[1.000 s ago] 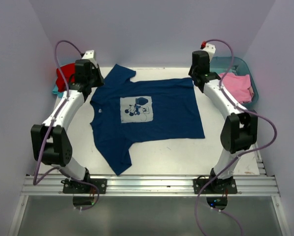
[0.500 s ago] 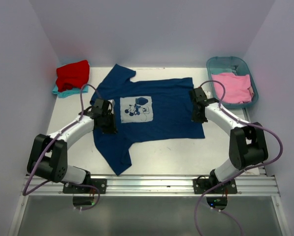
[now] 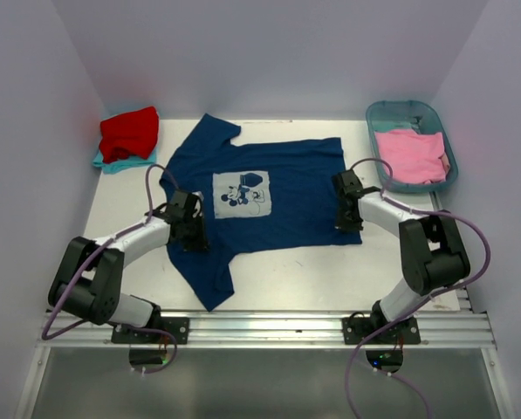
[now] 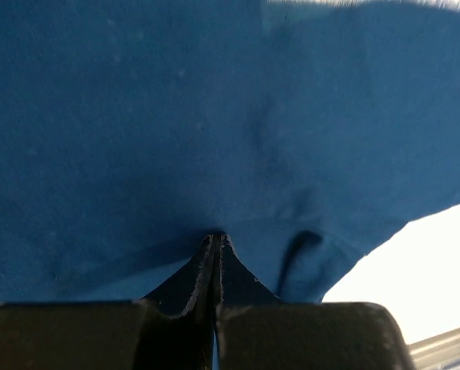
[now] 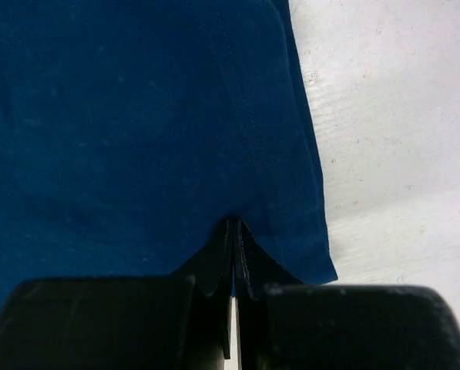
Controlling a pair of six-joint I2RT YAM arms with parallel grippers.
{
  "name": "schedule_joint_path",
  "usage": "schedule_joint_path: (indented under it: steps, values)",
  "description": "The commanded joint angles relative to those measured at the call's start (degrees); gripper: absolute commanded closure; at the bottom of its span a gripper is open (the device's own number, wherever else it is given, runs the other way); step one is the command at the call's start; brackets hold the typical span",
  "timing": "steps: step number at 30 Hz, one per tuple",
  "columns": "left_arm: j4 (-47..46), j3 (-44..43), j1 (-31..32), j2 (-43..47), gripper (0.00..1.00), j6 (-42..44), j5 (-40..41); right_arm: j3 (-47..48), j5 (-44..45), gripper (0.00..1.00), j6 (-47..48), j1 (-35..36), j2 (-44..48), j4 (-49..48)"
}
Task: Fold and stack the t-shirts
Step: Flatten out the tshirt
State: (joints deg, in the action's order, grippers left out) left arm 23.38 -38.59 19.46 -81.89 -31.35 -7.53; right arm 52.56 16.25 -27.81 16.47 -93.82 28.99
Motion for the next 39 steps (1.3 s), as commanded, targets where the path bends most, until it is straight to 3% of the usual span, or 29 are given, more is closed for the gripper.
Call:
schedule_joint_path:
  steps: [1,7,14,20,25,28,33,34,38,39]
  values:
    - [-4.2,3.0,0.3,-2.2,1.0,-1.9,2.7,-1.8,-3.4,1.0,-2.1,0.4,-3.5,-2.8]
    - [-1.9,5.6,1.4,-4.1,1.0,-4.7,-0.6,-2.8,-1.6,1.0,-5.5,2.9,-2.4,5.3]
    - [11.8,6.0,9.0,6.9,1.0,-10.6,-2.9,-1.8,0.0,1.0,-12.3,7.7,4.6,21.1]
    - [21.9,7.7,9.5,14.5,1.0,-14.0,-6.6,-1.6,-0.3,1.0,-13.2,8.4,7.2,27.7]
    - [24.4,7.3,9.5,17.5,1.0,-12.9,-6.5,-2.3,1.9,1.0,-13.1,8.4,7.6,30.1]
    - [25.7,5.2,9.5,16.6,1.0,-11.1,-5.1,-2.8,2.3,1.0,-13.2,8.4,8.7,30.2]
    - [27.6,-6.9,10.6,24.3,1.0,-6.6,4.5,-2.5,-2.0,1.0,-11.1,8.8,24.1,28.1]
    - [28.1,-7.6,10.7,25.3,0.88,-6.2,4.4,-2.3,-3.0,1.0,-10.8,8.8,26.9,27.7]
    - [33.0,-6.2,10.9,23.6,0.78,-5.6,-3.5,0.2,-4.6,0.62,-8.8,8.8,32.9,30.1]
    - [33.7,-5.2,11.6,22.7,0.78,-6.2,-6.8,0.5,-4.4,0.59,-8.7,8.8,32.9,30.9]
